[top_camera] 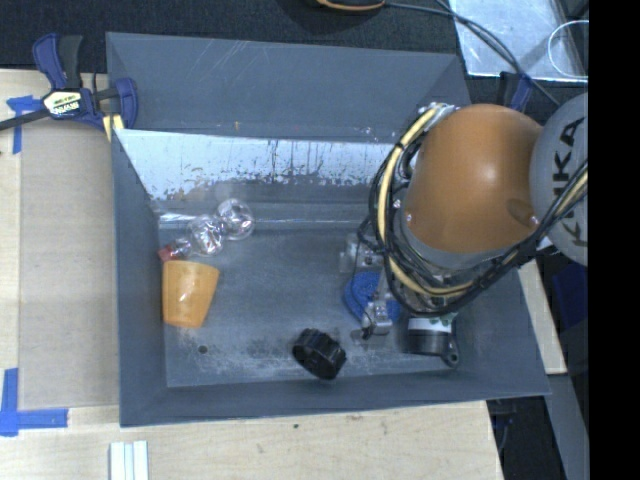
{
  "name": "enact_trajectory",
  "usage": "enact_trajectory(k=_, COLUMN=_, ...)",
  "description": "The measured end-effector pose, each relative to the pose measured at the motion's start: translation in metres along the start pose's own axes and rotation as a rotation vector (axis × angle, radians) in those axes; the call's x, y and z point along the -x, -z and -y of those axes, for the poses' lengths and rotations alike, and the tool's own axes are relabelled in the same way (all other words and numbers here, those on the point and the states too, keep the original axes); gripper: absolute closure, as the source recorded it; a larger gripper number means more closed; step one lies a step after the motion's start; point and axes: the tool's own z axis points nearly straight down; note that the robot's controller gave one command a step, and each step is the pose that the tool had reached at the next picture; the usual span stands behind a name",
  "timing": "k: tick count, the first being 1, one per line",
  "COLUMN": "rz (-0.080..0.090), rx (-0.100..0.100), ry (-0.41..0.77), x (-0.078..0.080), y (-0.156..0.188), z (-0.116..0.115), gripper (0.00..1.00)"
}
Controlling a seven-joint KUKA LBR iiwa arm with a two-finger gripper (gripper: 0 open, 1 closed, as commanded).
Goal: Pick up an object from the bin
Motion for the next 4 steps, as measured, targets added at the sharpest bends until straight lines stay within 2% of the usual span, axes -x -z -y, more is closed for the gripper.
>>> enact_trajectory(k=1, rz=0.009, rx=0.001, ry=-0.003, x=0.001, y=0.004, z=0.000, gripper=0.00)
enact_trajectory(k=2, rz=0.003, rx=0.000, ry=-0.031, x=0.006, y=-0.146, z=-0.001, gripper=0.00)
enact_trajectory(k=3, rz=0.013, rx=0.001, ry=0.001, x=0.007, y=-0.064, z=-0.005, gripper=0.00)
enact_trajectory(k=4, rz=0.006, rx=-0.001, ry=0.266, x=0.009, y=-0.103, z=0.093, gripper=0.00)
